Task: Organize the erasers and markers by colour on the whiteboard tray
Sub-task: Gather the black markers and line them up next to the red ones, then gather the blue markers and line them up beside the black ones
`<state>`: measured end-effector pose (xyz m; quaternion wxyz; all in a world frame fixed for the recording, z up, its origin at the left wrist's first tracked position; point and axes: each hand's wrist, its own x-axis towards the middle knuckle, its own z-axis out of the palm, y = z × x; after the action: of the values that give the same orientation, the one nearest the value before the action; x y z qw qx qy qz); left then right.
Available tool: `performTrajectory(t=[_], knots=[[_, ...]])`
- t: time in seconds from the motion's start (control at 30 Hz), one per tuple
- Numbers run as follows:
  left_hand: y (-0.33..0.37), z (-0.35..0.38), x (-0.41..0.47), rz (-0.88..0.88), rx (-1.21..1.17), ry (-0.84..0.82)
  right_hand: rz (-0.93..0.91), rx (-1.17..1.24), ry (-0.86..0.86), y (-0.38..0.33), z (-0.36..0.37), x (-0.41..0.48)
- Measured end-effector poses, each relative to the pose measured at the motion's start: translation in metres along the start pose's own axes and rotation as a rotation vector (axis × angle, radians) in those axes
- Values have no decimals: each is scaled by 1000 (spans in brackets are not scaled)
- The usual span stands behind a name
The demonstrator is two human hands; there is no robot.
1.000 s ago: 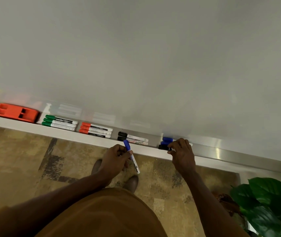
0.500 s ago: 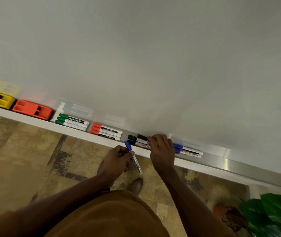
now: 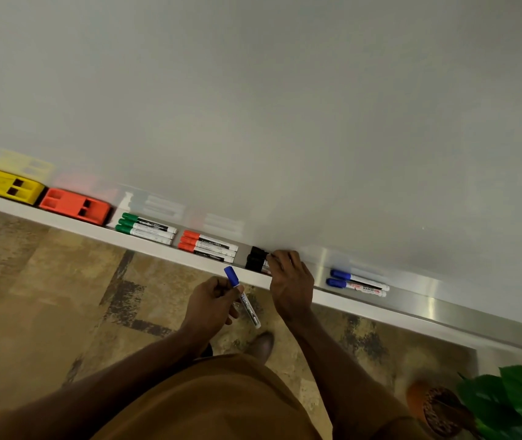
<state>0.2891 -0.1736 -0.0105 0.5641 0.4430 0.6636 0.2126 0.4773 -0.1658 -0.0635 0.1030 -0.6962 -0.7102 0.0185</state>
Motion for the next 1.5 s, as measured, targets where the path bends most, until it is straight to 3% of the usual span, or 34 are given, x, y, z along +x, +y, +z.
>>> performTrajectory(t=[0.77,0.87,0.97,1.13,1.3,1.5], knots=[[-1,16,-6,-1,51,-58,14,148,32,1,4,-8],[1,24,-6,17,76,-64,66,253,123,8,-3,-15],[4,38,-2,-8,31,-76,257,517,192,14,-22,-30],[21,72,1,-50,-80,-106,324,688,64,31,-48,-64],[38,120,-12,200,147,-203,421,603,150,65,-53,-95],[26,172,2,1145,892,-229,613,391,372,126,-64,-130]])
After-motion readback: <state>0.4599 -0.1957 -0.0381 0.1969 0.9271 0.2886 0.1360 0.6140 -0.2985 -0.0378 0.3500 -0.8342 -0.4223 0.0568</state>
